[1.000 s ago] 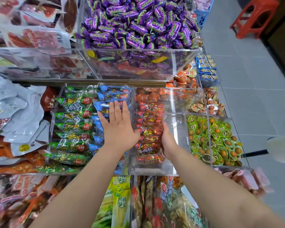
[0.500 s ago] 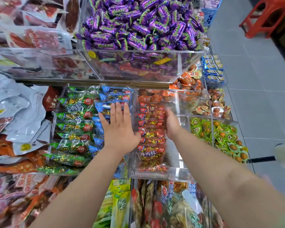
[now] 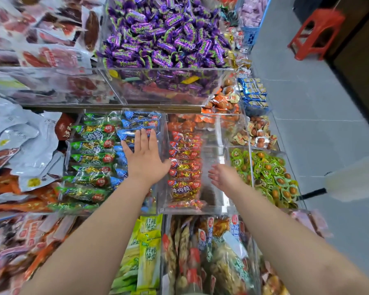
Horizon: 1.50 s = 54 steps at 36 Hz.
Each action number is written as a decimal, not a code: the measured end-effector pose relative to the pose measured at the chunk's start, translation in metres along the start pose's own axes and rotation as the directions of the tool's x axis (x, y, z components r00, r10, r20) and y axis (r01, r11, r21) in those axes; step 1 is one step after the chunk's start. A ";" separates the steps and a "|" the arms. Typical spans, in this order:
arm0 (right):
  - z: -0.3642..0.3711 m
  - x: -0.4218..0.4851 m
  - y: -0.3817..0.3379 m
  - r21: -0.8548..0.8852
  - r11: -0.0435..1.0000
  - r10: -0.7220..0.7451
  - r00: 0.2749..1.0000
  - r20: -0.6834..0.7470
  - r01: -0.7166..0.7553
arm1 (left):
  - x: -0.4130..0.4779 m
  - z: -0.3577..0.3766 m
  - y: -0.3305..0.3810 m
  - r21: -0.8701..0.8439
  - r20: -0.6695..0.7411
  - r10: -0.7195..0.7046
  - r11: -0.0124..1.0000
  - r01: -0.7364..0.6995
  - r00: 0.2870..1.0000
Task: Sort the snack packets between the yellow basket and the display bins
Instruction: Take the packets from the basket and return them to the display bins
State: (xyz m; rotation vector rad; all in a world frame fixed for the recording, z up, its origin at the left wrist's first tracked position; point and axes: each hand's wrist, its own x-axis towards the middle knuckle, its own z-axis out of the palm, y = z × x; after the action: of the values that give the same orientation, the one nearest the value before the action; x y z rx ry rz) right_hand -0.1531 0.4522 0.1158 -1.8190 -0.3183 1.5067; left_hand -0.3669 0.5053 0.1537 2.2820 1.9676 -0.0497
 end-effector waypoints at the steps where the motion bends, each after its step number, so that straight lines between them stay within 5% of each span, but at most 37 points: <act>1: -0.003 -0.011 0.005 -0.031 1.000 0.000 1.000 0.015 0.000 | 0.000 -0.002 -0.001 -0.028 0.011 0.001 1.000 -0.001 1.000; 5: -0.019 -0.054 0.022 -0.013 0.995 -0.102 0.995 0.004 0.102 | -0.005 -0.022 0.000 -0.291 -0.037 0.013 0.957 -0.023 0.999; 9: -0.036 -0.103 0.043 0.201 0.962 -0.175 0.983 -0.058 0.183 | -0.045 -0.033 0.025 -0.563 -0.264 0.121 0.786 -0.255 0.957; 14: -0.064 -0.155 0.102 0.319 0.930 -0.121 0.972 -0.204 0.183 | -0.120 0.004 0.076 -0.751 -0.058 0.401 0.585 -0.305 0.914; 20: -0.102 -0.196 0.245 0.475 0.876 0.168 0.870 -0.463 0.084 | -0.211 0.085 0.103 -0.682 0.401 0.609 0.698 -0.221 0.684; 24: -0.114 -0.240 0.341 0.659 0.751 0.408 0.804 -0.432 -0.028 | -0.254 0.130 0.098 -0.536 0.690 0.504 0.838 -0.101 0.520; 32: -0.106 -0.342 0.516 0.841 0.515 0.706 0.637 -0.308 -0.165 | -0.314 0.175 0.076 -0.224 0.916 0.190 0.973 0.058 0.352; 37: -0.102 -0.401 0.593 0.948 0.311 0.791 0.573 -0.216 -0.073 | -0.351 0.184 0.086 -0.167 0.909 0.162 0.986 -0.020 0.383; 42: -0.137 -0.435 0.637 0.976 0.203 0.776 0.595 -0.209 0.078 | -0.392 0.193 0.115 -0.171 0.895 0.168 0.985 -0.029 0.412; 48: -0.188 -0.457 0.664 0.955 0.270 0.759 0.584 -0.288 0.120 | -0.443 0.208 0.158 -0.258 0.884 0.229 0.966 0.015 0.408; 54: -0.201 -0.458 0.670 0.952 0.307 0.765 0.594 -0.248 0.002 | -0.461 0.215 0.181 -0.194 0.902 0.173 0.981 0.013 0.395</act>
State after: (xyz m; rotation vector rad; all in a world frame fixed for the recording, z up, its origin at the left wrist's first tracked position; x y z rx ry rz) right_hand -0.2687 -0.3695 0.0127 -1.3463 1.2937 0.7833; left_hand -0.2447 0.0006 0.0046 1.5764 1.1526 -0.9027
